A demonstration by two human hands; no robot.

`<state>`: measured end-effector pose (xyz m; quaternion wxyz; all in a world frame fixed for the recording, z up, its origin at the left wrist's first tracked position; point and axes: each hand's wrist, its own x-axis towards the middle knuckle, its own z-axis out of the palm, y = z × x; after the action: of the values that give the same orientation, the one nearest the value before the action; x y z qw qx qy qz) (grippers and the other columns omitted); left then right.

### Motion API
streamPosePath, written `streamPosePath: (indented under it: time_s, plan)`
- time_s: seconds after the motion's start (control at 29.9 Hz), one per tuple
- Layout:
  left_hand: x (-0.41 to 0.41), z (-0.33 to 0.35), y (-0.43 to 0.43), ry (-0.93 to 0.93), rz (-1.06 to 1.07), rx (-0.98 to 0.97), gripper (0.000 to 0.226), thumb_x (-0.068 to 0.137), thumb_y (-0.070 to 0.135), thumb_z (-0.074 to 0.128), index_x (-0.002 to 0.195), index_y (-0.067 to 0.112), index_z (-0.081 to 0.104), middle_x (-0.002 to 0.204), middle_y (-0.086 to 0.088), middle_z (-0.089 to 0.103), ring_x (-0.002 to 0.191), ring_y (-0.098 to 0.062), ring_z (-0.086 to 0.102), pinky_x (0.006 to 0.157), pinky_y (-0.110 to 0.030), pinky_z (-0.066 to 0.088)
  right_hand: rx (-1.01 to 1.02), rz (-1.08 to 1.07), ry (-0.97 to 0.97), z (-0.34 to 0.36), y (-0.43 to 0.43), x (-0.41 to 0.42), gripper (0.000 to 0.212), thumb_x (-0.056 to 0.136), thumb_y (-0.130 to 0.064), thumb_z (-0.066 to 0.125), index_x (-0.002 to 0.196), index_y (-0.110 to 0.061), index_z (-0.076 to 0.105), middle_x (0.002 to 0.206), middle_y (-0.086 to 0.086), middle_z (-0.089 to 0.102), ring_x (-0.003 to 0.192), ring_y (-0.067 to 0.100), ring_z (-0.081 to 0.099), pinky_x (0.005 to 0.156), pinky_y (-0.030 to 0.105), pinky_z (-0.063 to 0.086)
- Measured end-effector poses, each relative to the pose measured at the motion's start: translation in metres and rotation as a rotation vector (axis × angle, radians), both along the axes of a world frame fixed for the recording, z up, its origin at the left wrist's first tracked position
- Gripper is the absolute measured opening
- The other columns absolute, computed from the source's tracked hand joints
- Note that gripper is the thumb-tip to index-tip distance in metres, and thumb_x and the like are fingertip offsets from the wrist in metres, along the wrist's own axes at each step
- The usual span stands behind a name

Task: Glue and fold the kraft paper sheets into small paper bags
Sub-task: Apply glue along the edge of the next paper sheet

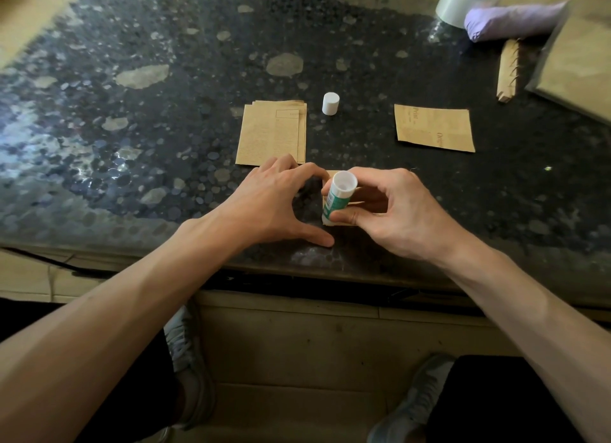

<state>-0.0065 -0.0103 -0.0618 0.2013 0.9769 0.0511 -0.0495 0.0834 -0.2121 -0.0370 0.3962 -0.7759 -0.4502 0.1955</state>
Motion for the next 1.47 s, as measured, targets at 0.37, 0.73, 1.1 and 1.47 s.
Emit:
streamPosePath:
  time_s: [0.37,0.73,1.1,1.47]
  plan:
    - [0.001,0.003,0.0,0.046,-0.002,0.013,0.107,0.052,0.086,0.069,0.145,0.042,0.038,0.115,0.01,0.041,0.109,-0.01,0.036,0.095,-0.033,0.037,0.14,-0.159,0.161,0.008,-0.012,0.016,0.024,0.09,-0.014,0.079,0.114,-0.017,0.074,0.108,-0.007,0.077,0.106,0.006,0.073,0.095,0.024,0.057]
    - [0.0,0.003,-0.001,0.044,-0.003,0.008,0.106,0.053,0.087,0.067,0.145,0.044,0.037,0.115,0.012,0.039,0.112,-0.01,0.036,0.101,-0.036,0.038,0.071,-0.183,-0.01,-0.008,0.012,0.019,0.034,0.092,-0.021,0.08,0.123,-0.019,0.068,0.115,-0.009,0.074,0.112,0.006,0.07,0.1,0.034,0.058]
    - [0.002,0.0,0.0,0.043,-0.006,0.016,0.107,0.052,0.087,0.066,0.144,0.043,0.036,0.119,0.009,0.041,0.115,-0.013,0.039,0.1,-0.035,0.038,0.023,-0.264,-0.166,-0.014,0.021,0.014,0.04,0.087,-0.047,0.079,0.121,-0.027,0.071,0.11,-0.018,0.07,0.103,-0.002,0.066,0.086,0.015,0.053]
    - [0.002,0.001,0.0,0.042,-0.011,0.03,0.109,0.051,0.089,0.064,0.146,0.043,0.034,0.115,0.011,0.039,0.116,-0.015,0.041,0.102,-0.036,0.039,0.001,-0.159,-0.074,-0.012,0.012,0.014,0.028,0.095,-0.023,0.075,0.122,-0.024,0.069,0.118,-0.015,0.071,0.118,0.004,0.065,0.1,0.024,0.055]
